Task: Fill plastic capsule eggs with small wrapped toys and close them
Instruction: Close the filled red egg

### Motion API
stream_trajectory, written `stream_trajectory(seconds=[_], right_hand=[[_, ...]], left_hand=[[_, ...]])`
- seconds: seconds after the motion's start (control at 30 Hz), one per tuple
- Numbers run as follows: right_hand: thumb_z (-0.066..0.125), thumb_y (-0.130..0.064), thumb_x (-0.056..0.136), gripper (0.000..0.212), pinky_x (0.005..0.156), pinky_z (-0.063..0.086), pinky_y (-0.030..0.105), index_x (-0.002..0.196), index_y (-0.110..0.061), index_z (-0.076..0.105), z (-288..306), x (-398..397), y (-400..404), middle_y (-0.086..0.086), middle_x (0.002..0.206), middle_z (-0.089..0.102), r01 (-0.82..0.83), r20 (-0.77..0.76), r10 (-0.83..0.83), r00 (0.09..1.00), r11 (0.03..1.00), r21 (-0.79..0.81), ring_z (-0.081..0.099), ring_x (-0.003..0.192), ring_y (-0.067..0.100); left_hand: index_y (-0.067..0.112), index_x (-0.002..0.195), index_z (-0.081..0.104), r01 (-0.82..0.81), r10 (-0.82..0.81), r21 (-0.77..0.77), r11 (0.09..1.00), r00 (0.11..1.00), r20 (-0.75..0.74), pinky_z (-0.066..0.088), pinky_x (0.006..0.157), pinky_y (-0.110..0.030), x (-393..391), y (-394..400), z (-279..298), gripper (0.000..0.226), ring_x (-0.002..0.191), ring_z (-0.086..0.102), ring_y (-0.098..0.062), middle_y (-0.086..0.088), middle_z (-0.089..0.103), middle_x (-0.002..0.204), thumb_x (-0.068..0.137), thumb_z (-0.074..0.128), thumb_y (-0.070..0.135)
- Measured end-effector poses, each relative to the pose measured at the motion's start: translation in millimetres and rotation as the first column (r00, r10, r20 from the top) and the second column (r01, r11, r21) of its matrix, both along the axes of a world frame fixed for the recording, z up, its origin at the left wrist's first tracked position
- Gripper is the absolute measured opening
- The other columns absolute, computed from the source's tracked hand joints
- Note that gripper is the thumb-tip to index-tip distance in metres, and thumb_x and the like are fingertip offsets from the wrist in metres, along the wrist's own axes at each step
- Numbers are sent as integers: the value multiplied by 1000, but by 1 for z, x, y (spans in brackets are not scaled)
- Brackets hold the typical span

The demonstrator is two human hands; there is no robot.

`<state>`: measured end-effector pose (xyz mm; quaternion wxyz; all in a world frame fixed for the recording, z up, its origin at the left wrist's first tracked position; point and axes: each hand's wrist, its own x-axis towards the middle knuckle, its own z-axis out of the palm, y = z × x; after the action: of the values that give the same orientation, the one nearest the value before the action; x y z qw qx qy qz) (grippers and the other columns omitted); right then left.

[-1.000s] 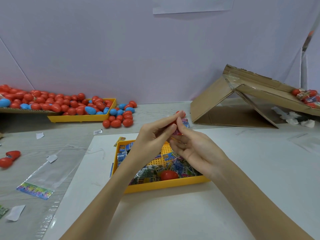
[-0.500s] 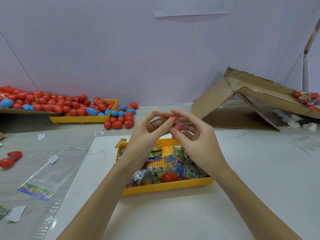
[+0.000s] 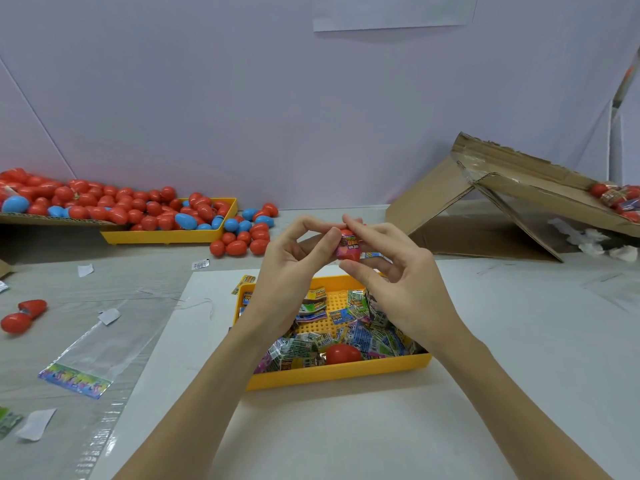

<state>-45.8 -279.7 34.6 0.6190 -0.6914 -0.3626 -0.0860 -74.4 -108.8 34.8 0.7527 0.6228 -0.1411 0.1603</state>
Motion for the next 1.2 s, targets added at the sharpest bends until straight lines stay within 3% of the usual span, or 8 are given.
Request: stream_trajectory(seconds=[0.1, 0.2, 0.3, 0.5, 0.63, 0.8, 0.93, 1.2], right_hand=[[73, -22, 91, 57, 97, 58, 31, 146, -15, 56, -2, 0, 3, -3, 124, 67, 40, -9, -40, 999, 999, 34, 66, 118, 16], [72, -13, 96, 37, 87, 62, 37, 130, -17, 59, -4, 0, 6, -6, 113, 72, 73, -50, -68, 996, 990, 118, 70, 111, 19], [69, -12, 98, 28, 84, 63, 31, 125, -17, 65, -6, 0, 7, -4, 112, 73, 84, -48, -80, 996, 991, 102, 71, 108, 18], [72, -11, 96, 29, 89, 58, 22, 124, -17, 71, -11, 1, 8, -4, 115, 73, 158, 11, -158, 987, 986, 55, 69, 108, 13], [74, -17, 92, 34, 94, 58, 24, 125, -17, 73, -13, -2, 9, -5, 116, 75, 200, 31, -203, 979, 976, 83, 72, 107, 10], [73, -12, 91, 36, 97, 59, 33, 126, -15, 73, -15, -3, 8, -6, 118, 77, 144, -44, -139, 989, 976, 163, 72, 112, 13], [71, -3, 95, 34, 95, 58, 24, 128, -13, 72, -12, -4, 9, -7, 115, 78, 93, -79, -77, 994, 971, 219, 73, 111, 13], [67, -6, 98, 32, 93, 58, 23, 129, -13, 70, -8, -3, 5, -1, 116, 77, 83, -111, -59, 992, 971, 223, 73, 111, 15]], left_hand=[[19, 104, 69, -76, 76, 18, 997, 997, -6, 56, 90, -26, -1, -3, 0, 10, 102, 73, -20, -6, 78, 104, 100, 66, 27], [14, 109, 68, -159, 157, 79, 984, 987, 37, 56, 90, -25, -1, -5, 1, 14, 106, 73, -20, -3, 78, 106, 99, 68, 25], [16, 107, 70, -228, 219, 148, 962, 973, 70, 57, 85, -23, -2, -3, 4, 16, 100, 74, -17, 0, 78, 101, 95, 72, 27], [14, 114, 77, -157, 157, 34, 987, 988, -6, 53, 92, -16, -3, -7, 0, 20, 114, 71, -12, 2, 79, 113, 96, 69, 19], [11, 119, 76, -152, 152, -23, 988, 988, -20, 50, 95, -14, -2, -12, -3, 24, 119, 68, -10, 3, 77, 117, 99, 64, 19], [16, 117, 77, -230, 230, -42, 972, 973, 5, 50, 91, -11, -4, -18, -3, 23, 113, 70, -6, 6, 78, 113, 101, 63, 23], [18, 121, 76, -237, 238, -32, 971, 971, 29, 50, 96, -16, -4, -15, 1, 31, 116, 68, -9, 5, 77, 116, 101, 60, 34], [21, 125, 75, -176, 177, -39, 984, 984, 17, 50, 94, -13, -4, -18, -3, 32, 122, 66, -5, 8, 76, 121, 93, 72, 22]])
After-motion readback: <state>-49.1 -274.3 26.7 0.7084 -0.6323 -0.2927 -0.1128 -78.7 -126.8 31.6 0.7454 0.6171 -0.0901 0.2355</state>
